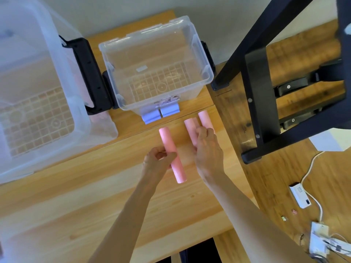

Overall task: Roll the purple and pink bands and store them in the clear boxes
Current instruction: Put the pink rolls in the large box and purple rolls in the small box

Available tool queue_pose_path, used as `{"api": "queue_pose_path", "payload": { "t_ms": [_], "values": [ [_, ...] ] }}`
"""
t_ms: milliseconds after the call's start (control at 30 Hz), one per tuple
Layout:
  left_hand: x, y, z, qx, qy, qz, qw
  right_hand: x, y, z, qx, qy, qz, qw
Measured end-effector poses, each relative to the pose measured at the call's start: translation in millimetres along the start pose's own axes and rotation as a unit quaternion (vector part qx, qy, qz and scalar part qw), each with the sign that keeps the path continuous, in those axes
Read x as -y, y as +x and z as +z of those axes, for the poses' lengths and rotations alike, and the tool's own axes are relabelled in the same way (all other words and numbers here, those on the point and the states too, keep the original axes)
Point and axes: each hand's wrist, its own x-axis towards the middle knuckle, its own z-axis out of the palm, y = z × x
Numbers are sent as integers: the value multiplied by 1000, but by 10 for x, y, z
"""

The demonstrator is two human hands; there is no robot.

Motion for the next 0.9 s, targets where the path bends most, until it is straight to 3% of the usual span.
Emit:
{"api": "queue_pose_path", "payload": {
  "t_ms": [133,267,333,500,667,900],
  "values": [
    [-13,-7,-64,6,-33,-12,999,58,-52,53,49,156,45,985],
    [-23,-6,-151,21,-58,-29,998,197,-160,18,112,394,169,896],
    [-33,-25,-221,35,-60,-28,997,243,-203,-40,138,447,194,862],
    [-151,-207,-393,67,-68,5,995,307,-327,-314,181,479,210,833],
    [-392,-571,-574,87,-66,62,992,418,-420,-800,247,517,149,806],
    [-895,-1118,-1048,101,-61,152,981,951,-493,-1472,255,465,73,845]
  ]
}}
